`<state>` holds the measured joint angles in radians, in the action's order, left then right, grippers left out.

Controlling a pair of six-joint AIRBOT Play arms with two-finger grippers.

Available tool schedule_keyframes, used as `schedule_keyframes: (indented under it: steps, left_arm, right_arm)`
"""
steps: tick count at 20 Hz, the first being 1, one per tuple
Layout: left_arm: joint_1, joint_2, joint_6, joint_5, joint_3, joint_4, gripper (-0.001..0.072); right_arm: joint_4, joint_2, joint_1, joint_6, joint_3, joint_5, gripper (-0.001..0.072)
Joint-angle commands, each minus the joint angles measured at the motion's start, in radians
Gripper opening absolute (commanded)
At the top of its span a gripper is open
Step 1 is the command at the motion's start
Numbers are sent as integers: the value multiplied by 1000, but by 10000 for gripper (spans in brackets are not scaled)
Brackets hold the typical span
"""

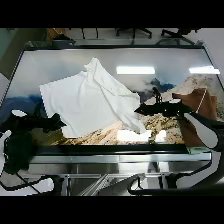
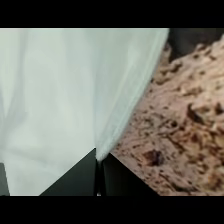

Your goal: Fold the shirts.

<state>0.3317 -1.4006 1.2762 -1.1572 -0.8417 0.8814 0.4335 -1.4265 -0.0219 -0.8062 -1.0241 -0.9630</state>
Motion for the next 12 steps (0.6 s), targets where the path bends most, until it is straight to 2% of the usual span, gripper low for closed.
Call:
schedule_keyframes:
  steps: [1,4,7,12]
  left_arm:
    - [-3,3,-3,-100,-98,15,25]
    - [-2,58,15,-185,-248,14,24]
    - [-2,182,39,-215,-466,-14,25]
    - [62,377,51,-220,-862,-231,25]
  right_arm:
    - [-16,19,9,-1,-60,-89,18]
    - [-19,150,-14,-10,-195,-111,17]
    - [-19,328,-90,-48,-401,-111,16]
    - [-18,629,-256,-80,-657,-74,16]
